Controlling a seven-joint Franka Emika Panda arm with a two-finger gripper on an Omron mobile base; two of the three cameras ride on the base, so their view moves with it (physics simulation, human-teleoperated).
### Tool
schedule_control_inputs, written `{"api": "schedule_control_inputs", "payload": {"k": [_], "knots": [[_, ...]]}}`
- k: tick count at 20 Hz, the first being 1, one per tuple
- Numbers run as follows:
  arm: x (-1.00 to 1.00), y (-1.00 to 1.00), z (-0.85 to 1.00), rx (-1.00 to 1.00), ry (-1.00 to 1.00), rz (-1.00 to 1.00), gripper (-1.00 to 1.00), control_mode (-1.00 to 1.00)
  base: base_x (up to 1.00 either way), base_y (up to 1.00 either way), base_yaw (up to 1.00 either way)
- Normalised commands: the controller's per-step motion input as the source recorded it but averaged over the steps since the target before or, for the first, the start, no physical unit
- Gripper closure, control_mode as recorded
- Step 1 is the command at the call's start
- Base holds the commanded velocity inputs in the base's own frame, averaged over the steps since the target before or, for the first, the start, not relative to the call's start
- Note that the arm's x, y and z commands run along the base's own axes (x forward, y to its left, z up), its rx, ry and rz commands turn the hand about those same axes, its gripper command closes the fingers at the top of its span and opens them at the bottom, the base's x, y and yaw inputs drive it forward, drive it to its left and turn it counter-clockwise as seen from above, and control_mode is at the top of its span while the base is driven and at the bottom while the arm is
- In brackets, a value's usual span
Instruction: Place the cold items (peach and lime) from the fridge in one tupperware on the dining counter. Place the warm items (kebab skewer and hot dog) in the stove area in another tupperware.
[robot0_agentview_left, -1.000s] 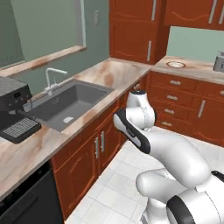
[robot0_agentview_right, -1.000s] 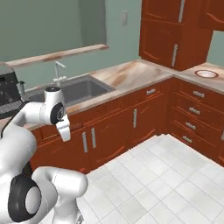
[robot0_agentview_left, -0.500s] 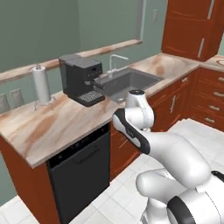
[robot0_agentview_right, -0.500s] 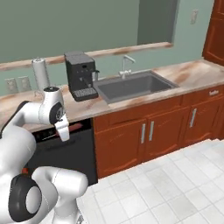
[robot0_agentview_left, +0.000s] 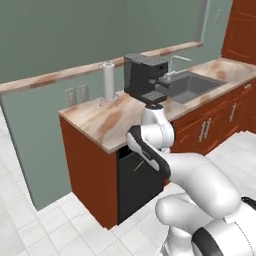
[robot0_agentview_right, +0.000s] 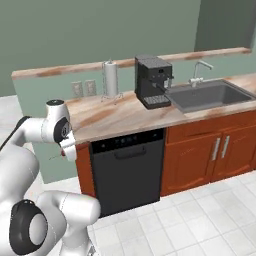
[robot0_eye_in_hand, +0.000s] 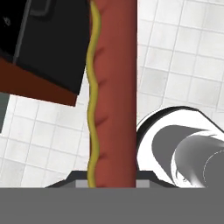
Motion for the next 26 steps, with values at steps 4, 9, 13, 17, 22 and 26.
{"api": "schedule_control_inputs", "payload": {"k": [4,9,13,17,22,26], "knots": [[0.0,0.0,0.0,0.0,0.0,0.0,1.0,1.0,-0.04,1.0,0.15],[0.0,0.0,0.0,0.0,0.0,0.0,1.0,1.0,0.26,1.0,0.03],[0.0,0.0,0.0,0.0,0.0,0.0,1.0,1.0,0.61,1.0,0.0],[0.0,0.0,0.0,0.0,0.0,0.0,1.0,1.0,0.7,1.0,-0.03],[0.0,0.0,0.0,0.0,0.0,0.0,1.0,1.0,0.63,1.0,-0.05],[0.0,0.0,0.0,0.0,0.0,0.0,1.0,1.0,0.65,1.0,-0.09]]}}
